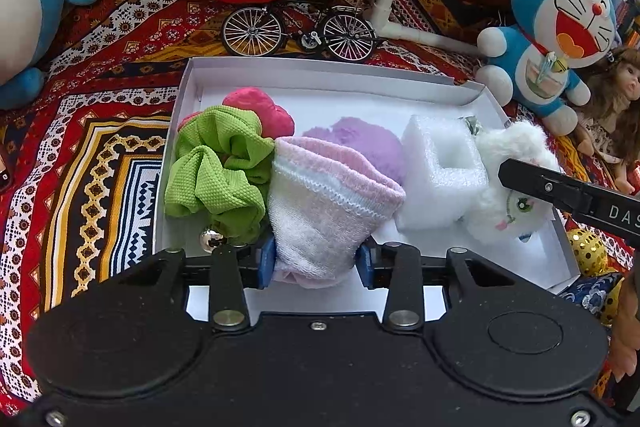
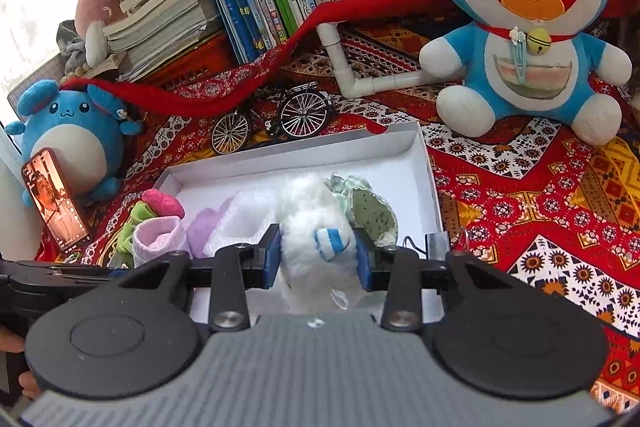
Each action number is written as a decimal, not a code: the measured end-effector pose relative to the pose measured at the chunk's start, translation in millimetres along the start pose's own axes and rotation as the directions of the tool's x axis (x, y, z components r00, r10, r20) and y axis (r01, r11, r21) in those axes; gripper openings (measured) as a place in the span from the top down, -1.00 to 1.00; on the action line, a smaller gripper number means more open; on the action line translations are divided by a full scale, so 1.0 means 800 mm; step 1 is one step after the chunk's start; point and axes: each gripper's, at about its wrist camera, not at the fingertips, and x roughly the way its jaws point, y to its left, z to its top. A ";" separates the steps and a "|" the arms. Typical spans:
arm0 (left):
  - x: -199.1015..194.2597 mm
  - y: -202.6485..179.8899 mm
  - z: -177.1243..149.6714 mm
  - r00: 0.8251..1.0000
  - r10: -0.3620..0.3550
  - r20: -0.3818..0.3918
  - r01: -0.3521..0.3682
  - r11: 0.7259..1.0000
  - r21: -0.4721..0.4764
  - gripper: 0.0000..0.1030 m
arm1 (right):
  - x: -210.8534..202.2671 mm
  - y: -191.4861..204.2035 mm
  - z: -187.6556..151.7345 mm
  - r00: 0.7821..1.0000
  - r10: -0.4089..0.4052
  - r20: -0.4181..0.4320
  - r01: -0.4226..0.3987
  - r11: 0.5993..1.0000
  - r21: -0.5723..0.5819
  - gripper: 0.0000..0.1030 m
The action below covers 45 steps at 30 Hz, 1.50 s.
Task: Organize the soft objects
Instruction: 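Lower both items into the tray and open the left and right tools, then withdraw both tools from the tray toward the blue mask and navy cloth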
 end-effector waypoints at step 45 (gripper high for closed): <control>-0.141 0.016 -0.075 0.973 0.016 0.229 -0.024 0.999 0.033 -0.53 | -0.114 0.008 -0.040 0.993 0.081 0.086 -0.068 0.988 -0.139 -0.89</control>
